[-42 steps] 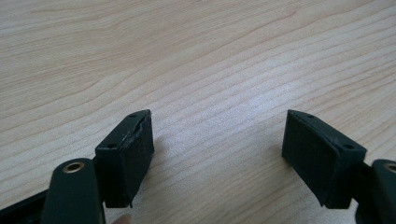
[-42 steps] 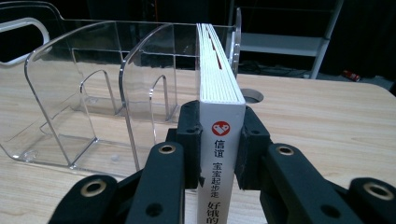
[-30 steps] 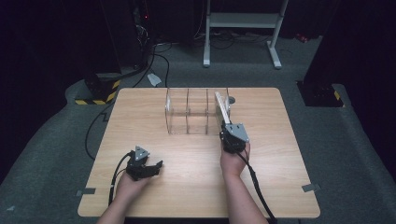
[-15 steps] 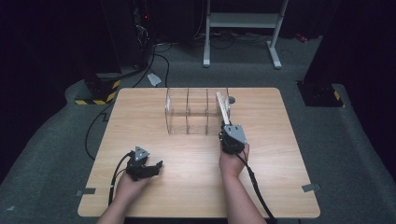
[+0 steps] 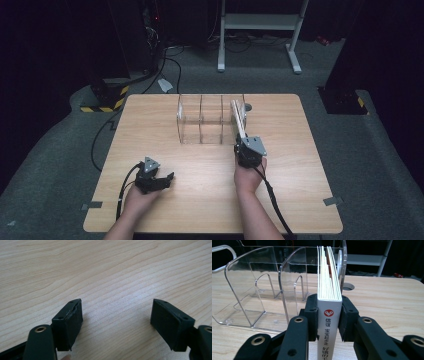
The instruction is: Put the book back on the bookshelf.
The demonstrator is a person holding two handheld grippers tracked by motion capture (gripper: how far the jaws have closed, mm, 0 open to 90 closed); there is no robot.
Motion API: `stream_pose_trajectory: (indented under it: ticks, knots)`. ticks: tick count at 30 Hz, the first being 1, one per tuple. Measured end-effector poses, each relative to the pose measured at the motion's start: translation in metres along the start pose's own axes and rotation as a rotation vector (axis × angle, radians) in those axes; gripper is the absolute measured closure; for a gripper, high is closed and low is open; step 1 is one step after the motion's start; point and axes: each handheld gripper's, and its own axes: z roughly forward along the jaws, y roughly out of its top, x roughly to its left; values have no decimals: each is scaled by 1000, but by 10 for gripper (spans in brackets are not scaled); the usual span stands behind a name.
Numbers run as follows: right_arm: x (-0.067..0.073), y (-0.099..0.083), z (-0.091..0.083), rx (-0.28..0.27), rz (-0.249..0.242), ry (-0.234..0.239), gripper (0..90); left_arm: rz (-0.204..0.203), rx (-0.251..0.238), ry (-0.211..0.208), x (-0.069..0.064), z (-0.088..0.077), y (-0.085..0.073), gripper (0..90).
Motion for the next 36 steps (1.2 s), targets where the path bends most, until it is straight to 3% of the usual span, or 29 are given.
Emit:
stream_pose_trajectory:
  ticks: [5, 13, 19, 22, 28, 36]
  knots:
    - [-3, 3, -2, -1, 6, 21, 682, 0, 0, 0, 0, 0, 0, 258]
    - [-7, 1, -8, 32, -34, 76, 605, -1, -1, 0, 0, 0, 0, 258]
    - [-12, -3, -13, 51, -42, 94, 606, 3, 3, -1, 0, 0, 0, 258]
    - [-17, -6, -15, 78, -32, 126, 625, 3, 3, -1, 0, 0, 0, 258]
    - [-21, -9, -18, 82, -39, 145, 671, 4, 2, -2, 0, 0, 0, 259]
    - [-26, -8, -19, 85, -28, 166, 667, 5, 2, -3, 0, 0, 0, 260]
